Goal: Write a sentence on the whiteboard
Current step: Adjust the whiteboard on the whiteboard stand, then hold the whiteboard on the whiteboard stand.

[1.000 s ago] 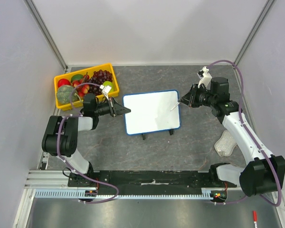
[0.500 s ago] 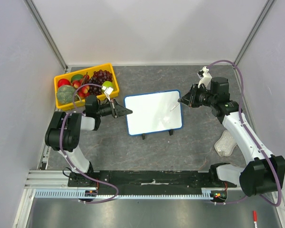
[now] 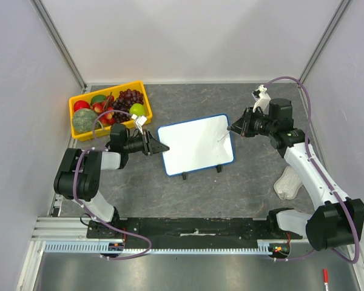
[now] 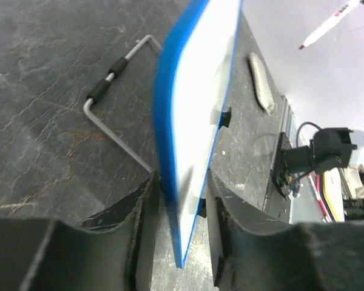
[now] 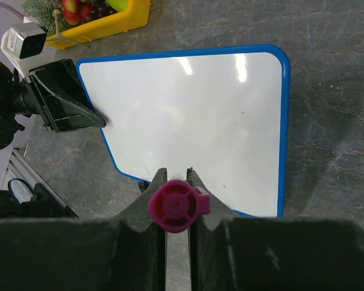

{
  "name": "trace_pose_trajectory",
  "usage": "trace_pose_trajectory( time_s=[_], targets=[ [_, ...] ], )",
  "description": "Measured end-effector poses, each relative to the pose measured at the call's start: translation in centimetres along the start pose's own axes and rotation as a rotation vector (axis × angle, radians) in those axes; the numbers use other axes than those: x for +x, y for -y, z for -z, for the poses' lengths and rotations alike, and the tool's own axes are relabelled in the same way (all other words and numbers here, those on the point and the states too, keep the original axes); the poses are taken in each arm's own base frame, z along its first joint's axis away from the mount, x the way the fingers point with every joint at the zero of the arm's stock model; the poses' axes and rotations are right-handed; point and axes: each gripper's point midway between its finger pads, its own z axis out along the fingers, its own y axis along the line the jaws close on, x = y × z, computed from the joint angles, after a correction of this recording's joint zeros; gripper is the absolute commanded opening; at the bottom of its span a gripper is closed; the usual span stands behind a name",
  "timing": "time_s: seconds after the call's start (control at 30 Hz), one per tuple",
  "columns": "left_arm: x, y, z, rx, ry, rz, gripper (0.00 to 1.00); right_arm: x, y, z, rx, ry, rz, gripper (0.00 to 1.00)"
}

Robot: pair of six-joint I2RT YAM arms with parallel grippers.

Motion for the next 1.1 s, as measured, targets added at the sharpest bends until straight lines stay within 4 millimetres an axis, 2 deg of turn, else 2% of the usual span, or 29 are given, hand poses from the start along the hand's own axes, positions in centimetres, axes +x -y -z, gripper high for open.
trace_pose_trajectory(
  time_s=[0.07,0.13,0.27,0.5,0.77,0.93,1.1],
  targets=[
    [0.6,-0.4,0.1,-0.029,-0.009,0.007,0.52,0.0,0.0,0.0,0.0,0.001,0.0,0.0],
    [0.8,-0.7,0.2,-0.058,-0.01,0.013,0.67,0.0,0.0,0.0,0.0,0.001,0.0,0.0],
    [0.1,-0.2,0.8,-0.1,0.018,-0.013,0.73,-0.1,-0.1,0.1,-0.002,0.005,0.002,0.0],
    [-3.6,2.6,2.4,-0.169,0.13,-0.114,0.8,-0.4,-0.5,0.4,-0.012,0.019,0.013,0.0],
    [-6.3,5.1,4.2,-0.25,0.181,-0.118,0.81,-0.8,-1.9,0.6,-0.039,0.043,0.051,0.0],
    [-7.4,7.3,5.0,-0.258,0.181,-0.113,0.83,0.9,-4.7,-0.6,-0.081,0.005,0.112,0.0],
    [-7.6,8.5,5.5,-0.264,0.16,-0.087,0.84,2.1,-7.3,-3.0,-0.126,-0.04,0.153,0.0]
  ],
)
